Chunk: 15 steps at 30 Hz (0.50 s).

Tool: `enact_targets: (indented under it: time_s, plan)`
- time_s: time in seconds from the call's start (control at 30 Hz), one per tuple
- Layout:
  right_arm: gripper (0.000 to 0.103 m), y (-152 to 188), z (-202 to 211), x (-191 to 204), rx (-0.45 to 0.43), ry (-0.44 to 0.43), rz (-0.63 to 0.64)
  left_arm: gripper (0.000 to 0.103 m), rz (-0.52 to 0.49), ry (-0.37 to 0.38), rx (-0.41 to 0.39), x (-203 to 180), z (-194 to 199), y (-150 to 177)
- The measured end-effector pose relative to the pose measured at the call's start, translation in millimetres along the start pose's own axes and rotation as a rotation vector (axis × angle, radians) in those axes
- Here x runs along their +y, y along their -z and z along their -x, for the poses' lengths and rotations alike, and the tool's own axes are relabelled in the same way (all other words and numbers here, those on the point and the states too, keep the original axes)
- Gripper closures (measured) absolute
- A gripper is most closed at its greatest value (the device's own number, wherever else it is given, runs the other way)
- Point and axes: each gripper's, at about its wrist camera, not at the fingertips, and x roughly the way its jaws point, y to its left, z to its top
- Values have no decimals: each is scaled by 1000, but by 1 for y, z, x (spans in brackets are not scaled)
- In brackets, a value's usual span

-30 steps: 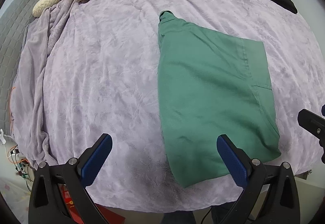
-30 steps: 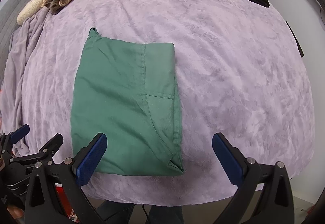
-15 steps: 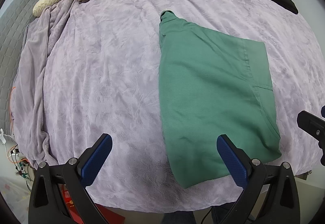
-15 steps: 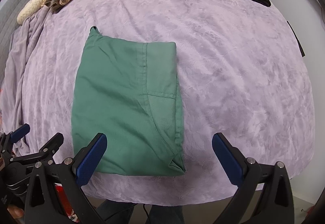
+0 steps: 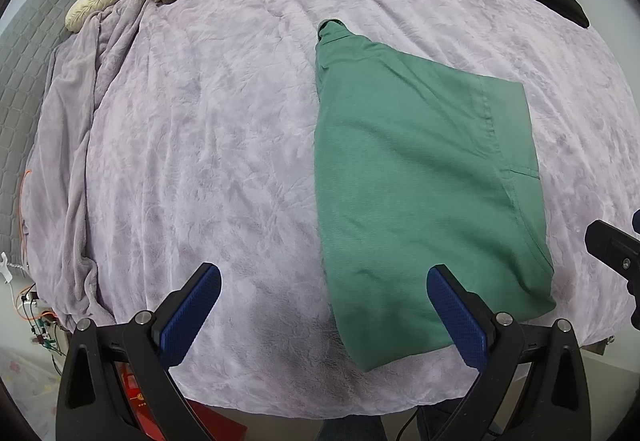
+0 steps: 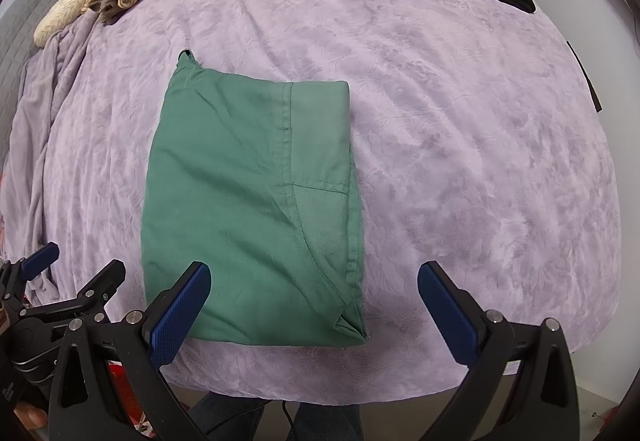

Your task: Fold large clothes

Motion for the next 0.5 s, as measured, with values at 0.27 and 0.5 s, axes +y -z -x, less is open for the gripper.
enact_targets:
  time_s: [0.27, 0.5]
  plan:
    - [0, 0, -1, 0, 2, -1, 1, 0, -1, 0, 0, 0, 0, 0]
    - [0, 1, -1, 0, 1, -1, 3, 0, -1, 0, 1, 0, 0, 0]
